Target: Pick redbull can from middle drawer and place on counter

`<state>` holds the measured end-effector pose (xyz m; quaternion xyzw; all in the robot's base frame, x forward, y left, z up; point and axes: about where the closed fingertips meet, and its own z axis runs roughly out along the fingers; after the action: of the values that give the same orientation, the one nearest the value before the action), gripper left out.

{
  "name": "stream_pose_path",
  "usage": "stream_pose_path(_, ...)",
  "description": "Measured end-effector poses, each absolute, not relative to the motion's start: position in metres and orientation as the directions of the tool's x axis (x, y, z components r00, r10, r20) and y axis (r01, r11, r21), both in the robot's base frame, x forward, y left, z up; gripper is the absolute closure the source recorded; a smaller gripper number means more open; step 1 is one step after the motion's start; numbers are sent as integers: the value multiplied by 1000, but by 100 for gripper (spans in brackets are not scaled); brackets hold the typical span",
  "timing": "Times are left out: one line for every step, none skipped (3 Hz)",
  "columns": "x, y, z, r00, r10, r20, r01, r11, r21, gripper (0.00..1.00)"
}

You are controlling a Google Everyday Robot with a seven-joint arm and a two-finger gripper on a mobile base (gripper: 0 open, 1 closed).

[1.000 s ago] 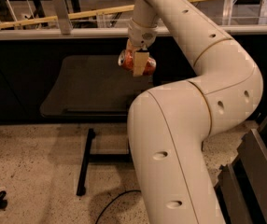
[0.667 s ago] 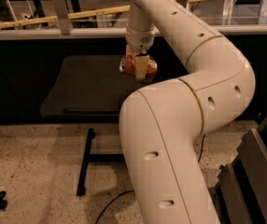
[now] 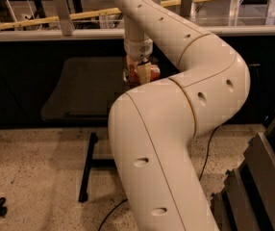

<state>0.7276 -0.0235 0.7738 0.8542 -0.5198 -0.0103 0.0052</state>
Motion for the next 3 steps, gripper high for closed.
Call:
stream_pose_path(729, -21, 773, 462, -887, -15, -887, -462, 13, 100)
stream_pose_path(734, -13, 769, 471, -882, -26, -882, -471, -6, 100)
stream_pose_path(735, 4, 767, 494, -868, -50, -869, -494, -24, 100)
